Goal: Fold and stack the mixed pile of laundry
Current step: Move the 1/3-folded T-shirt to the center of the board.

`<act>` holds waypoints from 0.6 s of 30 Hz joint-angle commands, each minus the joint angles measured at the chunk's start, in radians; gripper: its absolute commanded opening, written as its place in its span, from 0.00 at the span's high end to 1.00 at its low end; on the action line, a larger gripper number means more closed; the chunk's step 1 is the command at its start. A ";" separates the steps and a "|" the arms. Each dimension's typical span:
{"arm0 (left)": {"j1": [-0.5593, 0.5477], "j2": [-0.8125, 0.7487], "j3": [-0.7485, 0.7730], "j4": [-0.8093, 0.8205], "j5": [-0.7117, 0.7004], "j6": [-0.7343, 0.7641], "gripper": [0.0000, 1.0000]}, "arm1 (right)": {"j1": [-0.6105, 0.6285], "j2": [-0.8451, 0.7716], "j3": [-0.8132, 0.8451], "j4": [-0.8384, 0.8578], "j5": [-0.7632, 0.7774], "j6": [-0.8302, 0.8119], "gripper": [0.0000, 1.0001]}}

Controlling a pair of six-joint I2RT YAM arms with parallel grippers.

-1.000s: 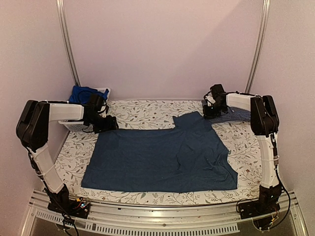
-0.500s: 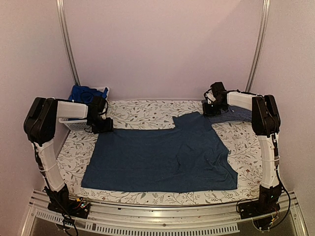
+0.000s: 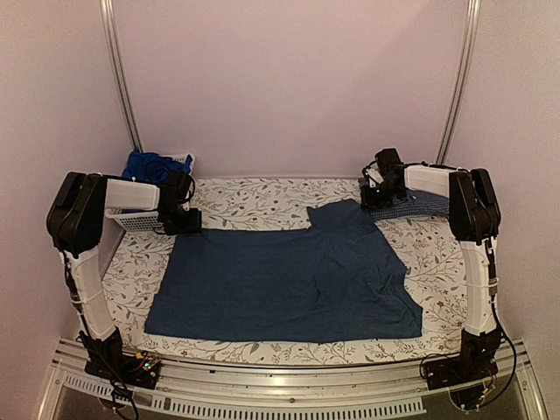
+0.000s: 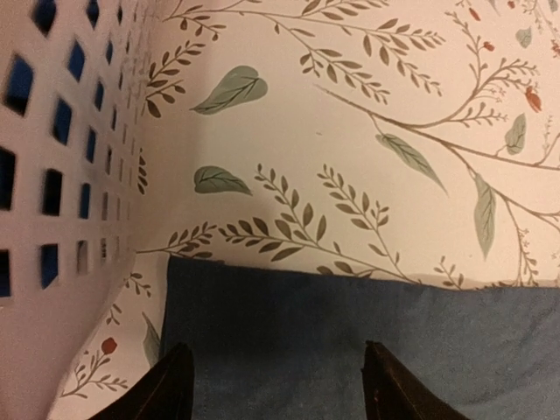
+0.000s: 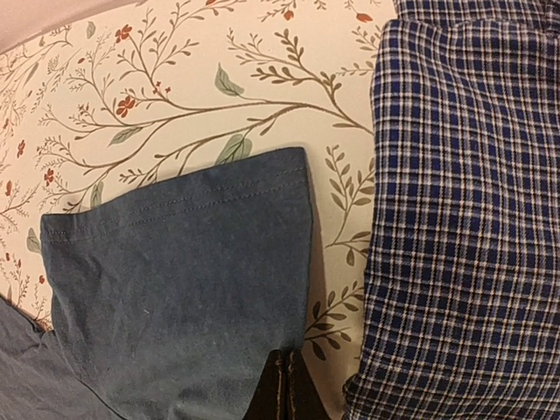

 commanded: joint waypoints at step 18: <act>-0.117 -0.130 -0.042 0.085 -0.047 0.009 0.19 | 0.005 -0.214 -0.163 0.081 -0.096 0.022 1.00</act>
